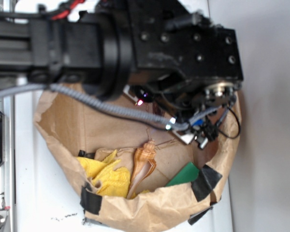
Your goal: Grab the wood chip.
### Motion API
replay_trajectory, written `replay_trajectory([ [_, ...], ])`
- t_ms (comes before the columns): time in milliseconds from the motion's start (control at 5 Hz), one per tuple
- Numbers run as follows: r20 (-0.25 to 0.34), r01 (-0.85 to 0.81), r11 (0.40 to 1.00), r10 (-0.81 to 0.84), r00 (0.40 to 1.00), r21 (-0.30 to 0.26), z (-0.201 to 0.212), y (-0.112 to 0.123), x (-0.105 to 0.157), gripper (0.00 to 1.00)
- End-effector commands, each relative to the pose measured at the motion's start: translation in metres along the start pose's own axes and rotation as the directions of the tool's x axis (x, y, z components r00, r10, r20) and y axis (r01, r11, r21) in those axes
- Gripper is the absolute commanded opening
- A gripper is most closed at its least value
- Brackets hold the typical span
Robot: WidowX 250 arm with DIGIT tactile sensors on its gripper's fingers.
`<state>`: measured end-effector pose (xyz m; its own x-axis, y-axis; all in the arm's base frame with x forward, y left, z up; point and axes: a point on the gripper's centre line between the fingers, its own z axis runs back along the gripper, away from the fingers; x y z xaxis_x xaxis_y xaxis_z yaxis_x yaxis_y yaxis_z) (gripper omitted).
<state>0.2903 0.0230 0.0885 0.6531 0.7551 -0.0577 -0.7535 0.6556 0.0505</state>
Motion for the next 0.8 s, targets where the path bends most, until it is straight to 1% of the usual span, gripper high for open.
replay_trajectory([
  [0, 0.108, -0.090, 0.996, 0.087, 0.990, 0.023, -0.014, -0.001, 0.027, 1.00],
  [200, 0.114, -0.131, 0.989, 0.123, 0.986, 0.062, -0.025, -0.009, 0.035, 1.00],
  [400, 0.134, -0.148, 0.982, 0.133, 0.982, 0.115, -0.039, -0.018, 0.038, 1.00],
  [600, 0.159, -0.131, 0.978, 0.105, 0.982, 0.165, -0.051, -0.022, 0.034, 1.00],
])
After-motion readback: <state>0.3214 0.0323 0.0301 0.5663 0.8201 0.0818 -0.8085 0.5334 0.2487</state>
